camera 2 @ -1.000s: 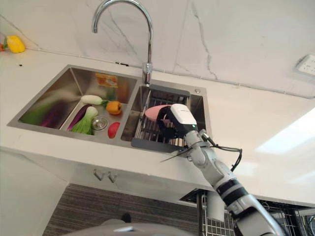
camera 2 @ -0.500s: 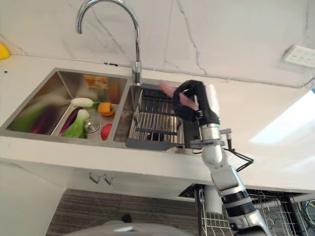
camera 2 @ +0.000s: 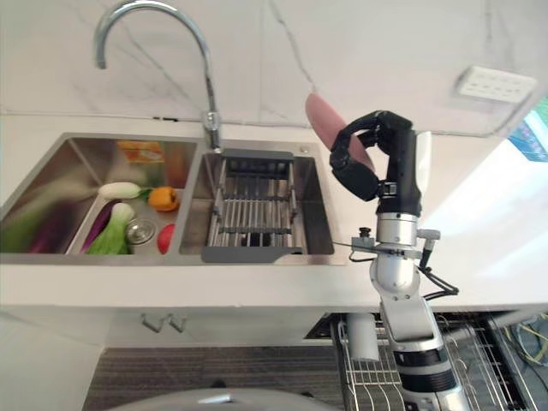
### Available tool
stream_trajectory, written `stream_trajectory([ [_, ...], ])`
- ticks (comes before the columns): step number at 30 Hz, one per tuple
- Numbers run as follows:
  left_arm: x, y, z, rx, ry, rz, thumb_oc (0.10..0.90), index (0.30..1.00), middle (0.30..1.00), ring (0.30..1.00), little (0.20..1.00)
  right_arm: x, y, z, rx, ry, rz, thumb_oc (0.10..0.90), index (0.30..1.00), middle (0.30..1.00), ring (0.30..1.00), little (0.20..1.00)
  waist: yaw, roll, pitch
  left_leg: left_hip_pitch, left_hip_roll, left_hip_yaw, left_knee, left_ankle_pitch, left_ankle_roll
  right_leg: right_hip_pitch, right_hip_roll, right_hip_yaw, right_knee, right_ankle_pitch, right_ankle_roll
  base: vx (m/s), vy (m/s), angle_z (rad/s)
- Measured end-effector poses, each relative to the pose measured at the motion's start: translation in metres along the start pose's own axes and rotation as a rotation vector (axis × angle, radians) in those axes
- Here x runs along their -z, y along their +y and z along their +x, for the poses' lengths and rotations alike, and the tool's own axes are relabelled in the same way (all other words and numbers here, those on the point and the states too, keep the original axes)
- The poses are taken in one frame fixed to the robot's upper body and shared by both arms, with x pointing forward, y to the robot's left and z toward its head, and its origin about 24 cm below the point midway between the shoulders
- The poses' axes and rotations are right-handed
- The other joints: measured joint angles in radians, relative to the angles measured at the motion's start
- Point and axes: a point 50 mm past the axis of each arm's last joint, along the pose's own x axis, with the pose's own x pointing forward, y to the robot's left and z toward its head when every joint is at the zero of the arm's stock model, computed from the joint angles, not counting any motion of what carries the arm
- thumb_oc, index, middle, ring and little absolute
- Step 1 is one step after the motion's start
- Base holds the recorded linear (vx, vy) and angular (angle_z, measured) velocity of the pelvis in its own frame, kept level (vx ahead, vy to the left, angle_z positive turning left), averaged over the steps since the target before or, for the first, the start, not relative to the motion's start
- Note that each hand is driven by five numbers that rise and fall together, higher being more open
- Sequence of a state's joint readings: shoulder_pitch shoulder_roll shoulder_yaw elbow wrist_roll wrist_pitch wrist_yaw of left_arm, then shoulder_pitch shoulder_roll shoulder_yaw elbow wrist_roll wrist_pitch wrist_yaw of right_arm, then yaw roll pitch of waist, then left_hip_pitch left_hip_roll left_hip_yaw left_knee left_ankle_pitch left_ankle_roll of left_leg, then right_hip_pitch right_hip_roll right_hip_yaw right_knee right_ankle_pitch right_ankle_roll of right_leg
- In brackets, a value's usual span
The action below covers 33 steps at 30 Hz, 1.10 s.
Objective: Place the dishes in the dishwasher.
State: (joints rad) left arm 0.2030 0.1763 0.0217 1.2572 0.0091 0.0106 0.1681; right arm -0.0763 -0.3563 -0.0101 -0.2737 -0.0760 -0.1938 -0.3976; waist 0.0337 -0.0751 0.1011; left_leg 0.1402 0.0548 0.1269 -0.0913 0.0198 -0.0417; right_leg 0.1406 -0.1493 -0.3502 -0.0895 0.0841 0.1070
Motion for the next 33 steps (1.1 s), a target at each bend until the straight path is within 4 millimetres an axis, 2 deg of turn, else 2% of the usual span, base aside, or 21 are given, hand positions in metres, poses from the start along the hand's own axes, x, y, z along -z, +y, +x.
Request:
stream_trajectory([
  [5,0.008,0.000,-0.001,0.004,0.019,0.009,0.800,0.900,0.900,0.900,0.900,0.005,-0.017,-0.002,0.062,0.018,-0.044,0.400,0.300,0.300,0.300,0.300,-0.044,0.003,-0.016,0.030,0.029,0.096,0.000,-0.013,-0.019,-0.023,0.030,0.079,-0.012,-0.001,-0.004,-0.01,-0.006,-0.65],
  [7,0.008,0.000,-0.001,0.005,0.012,0.020,0.800,0.900,0.900,0.900,0.900,0.010,-0.021,-0.003,0.089,0.034,-0.058,0.400,0.300,0.300,0.300,0.300,-0.057,-0.001,-0.018,0.017,0.034,0.125,0.070,-0.029,-0.032,-0.060,0.050,0.178,0.016,-0.001,-0.011,-0.15,0.078,-1.24],
  [9,0.001,-0.003,-0.001,0.018,-0.011,0.001,0.800,0.900,0.900,0.900,0.900,0.009,-0.023,0.003,0.060,0.013,-0.088,0.400,0.300,0.300,0.300,0.300,-0.001,0.009,-0.015,-0.041,-0.037,-0.198,0.166,-0.117,-0.002,-0.143,0.049,0.304,0.053,0.031,-0.036,-0.12,0.080,-1.93],
  [10,0.001,-0.009,-0.002,0.029,-0.009,-0.007,0.800,0.900,0.900,0.900,0.900,0.006,-0.023,0.007,0.042,-0.011,-0.105,0.400,0.300,0.300,0.300,0.300,-0.003,0.030,-0.010,-0.039,-0.053,-0.266,0.147,-0.123,-0.008,-0.161,0.056,0.310,0.052,0.039,-0.037,-0.16,0.106,-1.27],
  [13,-0.017,-0.004,0.001,0.023,-0.050,0.002,0.800,0.900,0.900,0.900,0.900,0.010,-0.042,0.006,0.041,-0.012,-0.240,0.400,0.300,0.300,0.300,0.300,-0.067,0.030,0.002,-0.071,-0.083,-0.237,0.180,-0.131,0.036,-0.165,0.007,0.261,0.015,0.060,-0.013,-0.18,0.161,-0.35],
  [15,-0.024,-0.002,0.002,0.018,-0.069,-0.001,0.800,0.900,0.900,0.900,0.900,0.010,-0.047,0.007,0.049,-0.018,-0.270,0.400,0.300,0.300,0.300,0.300,-0.075,0.025,0.005,-0.083,-0.088,-0.219,0.185,-0.132,0.040,-0.178,-0.003,0.253,0.011,0.058,-0.006,-0.11,0.101,-0.26],
  [18,-0.026,0.000,0.002,0.024,-0.087,0.005,0.800,0.900,0.900,0.900,0.900,0.011,-0.055,0.014,0.055,-0.038,-0.395,0.400,0.300,0.300,0.300,0.300,-0.091,0.025,0.015,-0.091,-0.127,-0.080,0.164,-0.089,0.070,-0.267,-0.087,0.164,0.020,0.045,0.038,-0.13,0.078,-1.01],
  [19,-0.026,0.000,0.002,0.024,-0.087,0.005,0.800,0.900,0.900,0.900,0.900,0.011,-0.055,0.014,0.055,-0.038,-0.395,0.400,0.300,0.300,0.300,0.300,-0.091,0.025,0.015,-0.091,-0.127,-0.080,0.164,-0.089,0.070,-0.267,-0.087,0.164,0.020,0.045,0.038,-0.13,0.052,-0.93],
  [20,-0.028,0.000,0.002,0.034,-0.095,0.003,0.800,0.900,0.900,0.900,0.900,0.021,-0.056,0.011,0.036,0.002,-0.433,0.400,0.300,0.300,0.300,0.300,-0.087,0.034,0.025,-0.091,-0.130,-0.023,0.167,-0.089,0.091,-0.281,-0.132,0.046,0.039,0.002,0.090,-0.09,0.023,-0.55],
  [21,-0.028,0.000,0.002,0.034,-0.095,0.003,0.800,0.900,0.900,0.900,0.900,0.021,-0.056,0.011,0.036,0.002,-0.433,0.400,0.300,0.300,0.300,0.300,-0.087,0.034,0.025,-0.091,-0.130,-0.023,0.167,-0.089,0.091,-0.281,-0.132,0.046,0.039,0.002,0.090,-0.17,0.028,-0.88],
  [23,-0.027,0.003,0.002,0.038,-0.100,-0.031,0.800,0.900,0.900,0.900,0.900,0.045,-0.050,0.002,-0.038,0.093,-0.488,0.400,0.300,0.300,0.300,0.300,-0.038,0.054,0.038,-0.085,-0.106,0.062,0.178,-0.092,0.109,-0.279,-0.224,-0.290,0.133,-0.008,0.086,-0.13,0.007,-0.82],
  [24,-0.027,0.003,0.002,0.038,-0.100,-0.031,0.800,0.900,0.900,0.900,0.900,0.045,-0.050,0.002,-0.038,0.093,-0.488,0.400,0.300,0.300,0.300,0.300,-0.038,0.054,0.038,-0.085,-0.106,0.062,0.178,-0.092,0.109,-0.279,-0.224,-0.290,0.133,-0.008,0.086,-0.14,-0.024,-1.09],
  [25,-0.022,0.006,0.003,0.033,-0.080,-0.080,0.800,0.900,0.900,0.900,0.900,0.058,-0.045,-0.004,-0.164,0.121,-0.572,0.400,0.300,0.300,0.300,0.300,0.003,0.093,0.062,-0.081,-0.059,0.122,0.177,-0.093,0.108,-0.256,-0.289,-0.416,0.298,-0.011,0.084,-0.14,-0.110,-0.78],
  [26,-0.017,0.004,0.003,0.038,-0.057,-0.087,0.800,0.900,0.900,0.900,0.900,0.061,-0.043,-0.008,-0.233,0.124,-0.615,0.400,0.300,0.300,0.300,0.300,0.018,0.113,0.070,-0.082,-0.037,0.123,0.180,-0.087,0.100,-0.243,-0.315,-0.406,0.392,-0.015,0.090,-0.14,-0.110,-0.78],
  [27,-0.017,0.004,0.003,0.038,-0.057,-0.087,0.800,0.900,0.900,0.900,0.900,0.061,-0.043,-0.008,-0.233,0.124,-0.615,0.400,0.300,0.300,0.300,0.300,0.018,0.113,0.070,-0.082,-0.037,0.123,0.180,-0.087,0.100,-0.243,-0.315,-0.406,0.392,-0.015,0.090,-0.04,-0.128,-0.23],
  [28,-0.018,0.004,0.003,0.034,-0.057,-0.098,0.800,0.900,0.900,0.900,0.900,0.062,-0.047,-0.012,-0.290,0.117,-0.681,0.400,0.300,0.300,0.300,0.300,0.022,0.123,0.080,-0.100,-0.026,0.118,0.183,-0.071,0.078,-0.239,-0.334,-0.322,0.498,-0.028,0.094,0.02,-0.085,0.26],
  [29,-0.018,0.004,0.003,0.035,-0.054,-0.101,0.800,0.900,0.900,0.900,0.900,0.063,-0.057,-0.021,-0.369,0.113,-0.783,0.400,0.300,0.300,0.300,0.300,0.027,0.130,0.085,-0.114,-0.027,0.076,0.179,-0.057,0.070,-0.210,-0.302,-0.128,0.514,-0.069,0.108,0.04,-0.177,0.58],
  [30,-0.016,0.007,0.003,0.025,-0.056,-0.080,0.800,0.900,0.900,0.900,0.900,0.066,-0.064,-0.028,-0.458,0.119,-0.868,0.400,0.300,0.300,0.300,0.300,0.028,0.111,0.090,-0.121,-0.031,0.051,0.175,-0.037,0.049,-0.071,-0.226,0.001,0.288,-0.080,0.126,0.03,-0.134,0.55],
  [31,-0.012,0.012,0.003,0.018,-0.046,-0.079,0.800,0.900,0.900,0.900,0.900,0.067,-0.059,-0.027,-0.474,0.120,-0.864,0.400,0.300,0.300,0.300,0.300,0.044,0.084,0.086,-0.121,-0.039,0.061,0.163,-0.025,0.031,-0.027,-0.217,-0.031,0.200,-0.025,0.110,0.04,-0.168,-0.01],
  [32,-0.006,0.015,0.003,0.015,-0.032,-0.081,0.800,0.900,0.900,0.900,0.900,0.069,-0.051,-0.024,-0.493,0.107,-0.850,0.400,0.300,0.300,0.300,0.300,0.062,0.041,0.080,-0.120,-0.046,0.086,0.139,-0.009,0.014,-0.009,-0.209,-0.078,0.117,-0.055,0.112,0.05,-0.115,-0.45],
  [33,-0.004,0.007,0.002,0.035,-0.019,-0.088,0.800,0.900,0.900,0.900,0.900,0.069,-0.049,-0.022,-0.500,0.102,-0.851,0.400,0.300,0.300,0.300,0.300,0.068,0.052,0.074,-0.121,-0.035,0.090,0.122,0.002,0.004,0.007,-0.182,-0.092,0.063,-0.040,0.100,0.08,-0.201,-0.31],
])
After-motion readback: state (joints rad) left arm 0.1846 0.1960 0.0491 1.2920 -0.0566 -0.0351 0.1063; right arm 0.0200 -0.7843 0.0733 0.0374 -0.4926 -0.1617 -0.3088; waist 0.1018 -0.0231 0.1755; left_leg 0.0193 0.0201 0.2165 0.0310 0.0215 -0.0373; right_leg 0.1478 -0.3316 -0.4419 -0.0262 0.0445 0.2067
